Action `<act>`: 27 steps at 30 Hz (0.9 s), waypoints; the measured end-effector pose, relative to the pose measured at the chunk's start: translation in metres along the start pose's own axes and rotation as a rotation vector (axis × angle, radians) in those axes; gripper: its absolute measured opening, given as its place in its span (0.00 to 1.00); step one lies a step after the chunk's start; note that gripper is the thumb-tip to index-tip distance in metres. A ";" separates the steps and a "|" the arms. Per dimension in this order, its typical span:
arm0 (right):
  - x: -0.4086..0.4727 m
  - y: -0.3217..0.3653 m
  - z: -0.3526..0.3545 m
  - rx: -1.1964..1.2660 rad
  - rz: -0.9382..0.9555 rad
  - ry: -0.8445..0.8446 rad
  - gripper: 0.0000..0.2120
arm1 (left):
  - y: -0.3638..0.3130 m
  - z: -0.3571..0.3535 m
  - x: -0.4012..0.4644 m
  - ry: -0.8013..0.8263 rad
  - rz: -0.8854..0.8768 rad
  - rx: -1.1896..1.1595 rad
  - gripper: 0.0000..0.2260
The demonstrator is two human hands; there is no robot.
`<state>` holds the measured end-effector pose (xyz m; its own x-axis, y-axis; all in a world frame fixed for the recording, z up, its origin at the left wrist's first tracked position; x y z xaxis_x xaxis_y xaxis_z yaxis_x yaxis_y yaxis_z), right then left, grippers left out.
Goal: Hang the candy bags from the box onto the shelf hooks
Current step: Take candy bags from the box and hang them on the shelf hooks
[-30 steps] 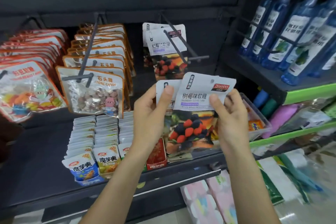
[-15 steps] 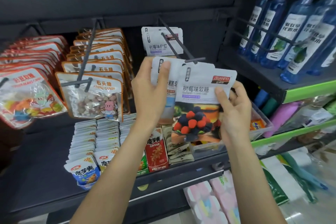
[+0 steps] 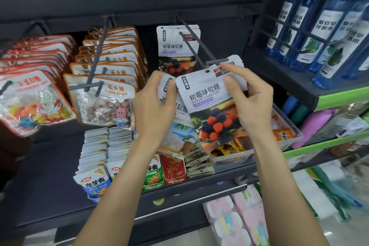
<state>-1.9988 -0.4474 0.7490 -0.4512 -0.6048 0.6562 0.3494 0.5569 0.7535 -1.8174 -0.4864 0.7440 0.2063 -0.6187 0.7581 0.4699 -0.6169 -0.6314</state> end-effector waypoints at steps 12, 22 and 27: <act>0.014 -0.006 -0.001 -0.064 -0.021 0.097 0.11 | -0.004 0.000 -0.006 -0.022 0.009 -0.002 0.05; 0.086 -0.068 -0.064 -0.111 0.019 0.199 0.13 | 0.007 0.005 -0.030 0.012 0.004 0.139 0.10; 0.117 -0.102 -0.096 -0.333 0.079 0.204 0.17 | -0.003 0.009 -0.027 -0.002 0.033 0.135 0.07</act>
<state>-2.0084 -0.6292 0.7527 -0.2514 -0.6873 0.6815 0.6386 0.4113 0.6504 -1.8168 -0.4629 0.7269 0.2251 -0.6366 0.7376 0.5742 -0.5249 -0.6283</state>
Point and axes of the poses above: each hand's wrist, its own x-axis towards the middle knuckle, its own z-axis out of the back of the hand, y = z × x, the point moved 2 cm from there along x, towards the middle knuckle, and after that the axes turned 12 degrees about -y, right-handed, at the moved point
